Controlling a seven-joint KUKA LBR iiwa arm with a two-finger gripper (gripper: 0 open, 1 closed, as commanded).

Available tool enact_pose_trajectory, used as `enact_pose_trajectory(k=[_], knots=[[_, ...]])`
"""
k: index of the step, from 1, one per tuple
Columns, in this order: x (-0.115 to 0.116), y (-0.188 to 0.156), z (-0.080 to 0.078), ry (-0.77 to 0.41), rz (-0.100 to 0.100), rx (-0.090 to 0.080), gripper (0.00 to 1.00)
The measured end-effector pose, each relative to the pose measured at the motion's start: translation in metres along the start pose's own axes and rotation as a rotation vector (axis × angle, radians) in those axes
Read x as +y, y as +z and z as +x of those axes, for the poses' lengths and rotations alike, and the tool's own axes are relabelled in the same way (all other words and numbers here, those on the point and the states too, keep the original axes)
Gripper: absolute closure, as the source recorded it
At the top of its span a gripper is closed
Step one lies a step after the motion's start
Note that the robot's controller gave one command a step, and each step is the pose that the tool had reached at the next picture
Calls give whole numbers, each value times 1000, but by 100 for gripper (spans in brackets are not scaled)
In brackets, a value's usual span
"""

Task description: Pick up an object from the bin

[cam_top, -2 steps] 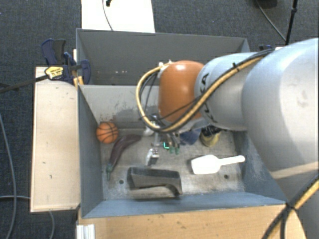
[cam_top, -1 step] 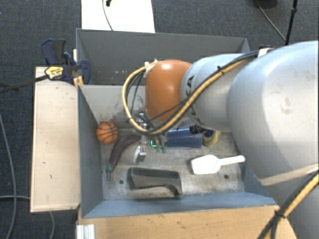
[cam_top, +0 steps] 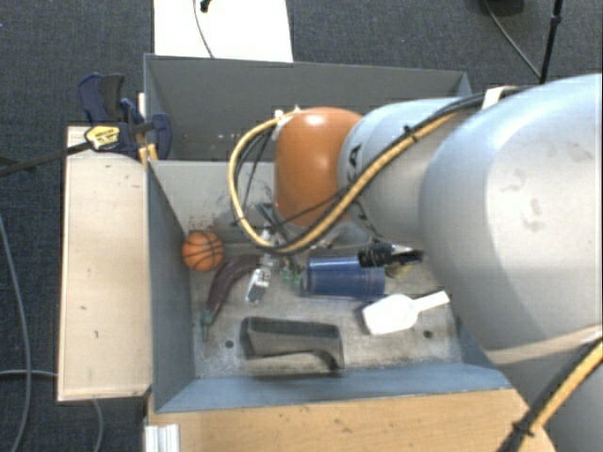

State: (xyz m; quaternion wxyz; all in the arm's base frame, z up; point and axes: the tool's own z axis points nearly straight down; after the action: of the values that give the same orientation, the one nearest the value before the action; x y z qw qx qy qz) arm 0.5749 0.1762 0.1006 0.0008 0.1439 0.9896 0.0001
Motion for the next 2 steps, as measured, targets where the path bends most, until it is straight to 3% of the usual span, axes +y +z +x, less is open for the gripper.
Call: enact_pose_trajectory(k=[1,2], knots=[[12,12,21,139,-2,-1,0],[33,25,33,-358,-4,-11,100]])
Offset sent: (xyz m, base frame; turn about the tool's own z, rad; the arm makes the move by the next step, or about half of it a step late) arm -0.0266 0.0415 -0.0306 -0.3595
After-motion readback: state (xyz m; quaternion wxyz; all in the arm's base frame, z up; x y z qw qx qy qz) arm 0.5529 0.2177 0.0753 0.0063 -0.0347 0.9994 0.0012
